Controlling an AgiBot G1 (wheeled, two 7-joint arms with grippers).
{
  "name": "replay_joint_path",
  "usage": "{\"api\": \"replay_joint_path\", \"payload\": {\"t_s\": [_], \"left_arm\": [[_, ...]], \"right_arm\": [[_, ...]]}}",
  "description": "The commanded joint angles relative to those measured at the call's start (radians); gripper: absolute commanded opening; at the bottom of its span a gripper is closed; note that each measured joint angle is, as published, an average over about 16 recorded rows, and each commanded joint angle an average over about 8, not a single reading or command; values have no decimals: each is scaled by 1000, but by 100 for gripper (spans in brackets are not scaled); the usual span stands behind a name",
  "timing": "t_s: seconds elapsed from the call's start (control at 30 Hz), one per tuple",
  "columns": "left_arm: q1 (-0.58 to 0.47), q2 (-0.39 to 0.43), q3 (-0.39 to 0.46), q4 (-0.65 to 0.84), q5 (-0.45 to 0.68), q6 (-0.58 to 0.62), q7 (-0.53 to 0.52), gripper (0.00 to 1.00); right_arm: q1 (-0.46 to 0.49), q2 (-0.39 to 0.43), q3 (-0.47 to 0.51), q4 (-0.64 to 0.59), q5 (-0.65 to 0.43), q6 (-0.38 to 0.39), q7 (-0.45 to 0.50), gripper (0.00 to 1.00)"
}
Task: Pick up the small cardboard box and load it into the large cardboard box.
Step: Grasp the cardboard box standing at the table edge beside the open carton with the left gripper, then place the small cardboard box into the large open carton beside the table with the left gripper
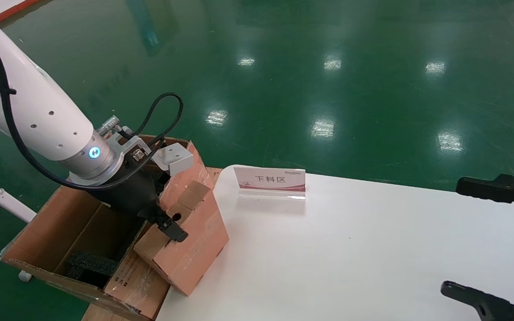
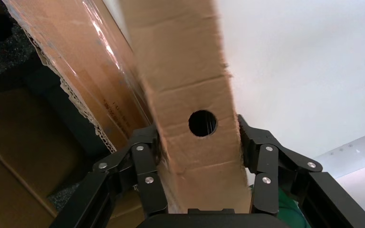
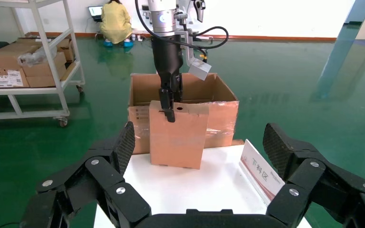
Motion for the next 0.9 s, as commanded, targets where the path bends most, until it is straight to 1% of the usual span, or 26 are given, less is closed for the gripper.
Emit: {"api": "replay_joint_path", "payload": {"t_s": [0.03, 0.07, 0.1, 0.13, 0.9], "left_arm": [[0, 0, 0, 0, 0, 0, 0, 0], [0, 0, 0, 0, 0, 0, 0, 0], [0, 0, 0, 0, 0, 0, 0, 0], [0, 0, 0, 0, 0, 1, 0, 0], [0, 0, 0, 1, 0, 0, 0, 0]], "right_arm": [[0, 0, 0, 0, 0, 0, 0, 20], [0, 0, 0, 0, 0, 0, 0, 7], [0, 0, 0, 0, 0, 0, 0, 2], [0, 0, 0, 0, 0, 0, 0, 0], [0, 0, 0, 0, 0, 0, 0, 0]]}}
